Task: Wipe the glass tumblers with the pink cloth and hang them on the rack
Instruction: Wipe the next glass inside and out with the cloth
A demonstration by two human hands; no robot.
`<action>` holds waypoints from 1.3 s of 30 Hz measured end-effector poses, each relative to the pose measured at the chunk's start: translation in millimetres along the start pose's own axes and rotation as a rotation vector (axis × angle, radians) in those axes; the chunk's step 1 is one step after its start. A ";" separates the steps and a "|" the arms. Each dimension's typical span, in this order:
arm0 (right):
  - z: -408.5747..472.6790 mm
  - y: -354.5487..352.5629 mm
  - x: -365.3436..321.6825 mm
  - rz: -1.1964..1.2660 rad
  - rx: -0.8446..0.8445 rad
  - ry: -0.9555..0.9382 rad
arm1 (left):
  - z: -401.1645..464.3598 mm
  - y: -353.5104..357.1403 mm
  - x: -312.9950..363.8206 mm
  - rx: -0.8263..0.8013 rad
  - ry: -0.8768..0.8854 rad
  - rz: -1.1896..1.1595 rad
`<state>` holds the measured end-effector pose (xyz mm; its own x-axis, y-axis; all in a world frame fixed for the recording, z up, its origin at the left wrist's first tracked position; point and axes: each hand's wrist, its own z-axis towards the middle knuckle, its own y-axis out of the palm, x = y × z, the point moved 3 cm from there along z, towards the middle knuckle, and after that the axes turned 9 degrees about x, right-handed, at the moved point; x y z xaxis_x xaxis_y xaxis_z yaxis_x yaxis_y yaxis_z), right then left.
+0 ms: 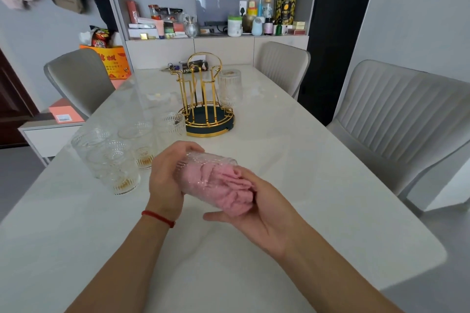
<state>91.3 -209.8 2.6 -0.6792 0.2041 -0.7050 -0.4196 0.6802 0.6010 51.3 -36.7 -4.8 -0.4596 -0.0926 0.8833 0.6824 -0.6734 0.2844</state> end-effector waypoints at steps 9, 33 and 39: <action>-67.0 -32.6 -69.1 0.126 0.265 -0.632 | -4.8 -6.1 -7.0 0.038 -0.577 -0.330; -55.5 5.4 -23.8 -0.320 0.397 -1.116 | -13.9 7.0 -16.0 -0.175 -0.755 -0.314; -54.4 -3.8 -27.8 0.167 0.325 -0.670 | -19.3 7.5 -18.5 -0.317 -0.828 -0.363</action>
<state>79.0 -256.3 40.5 -0.1641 0.6352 -0.7547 -0.0747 0.7549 0.6516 54.0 -54.2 -26.2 0.0183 0.6269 0.7789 0.3357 -0.7377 0.5858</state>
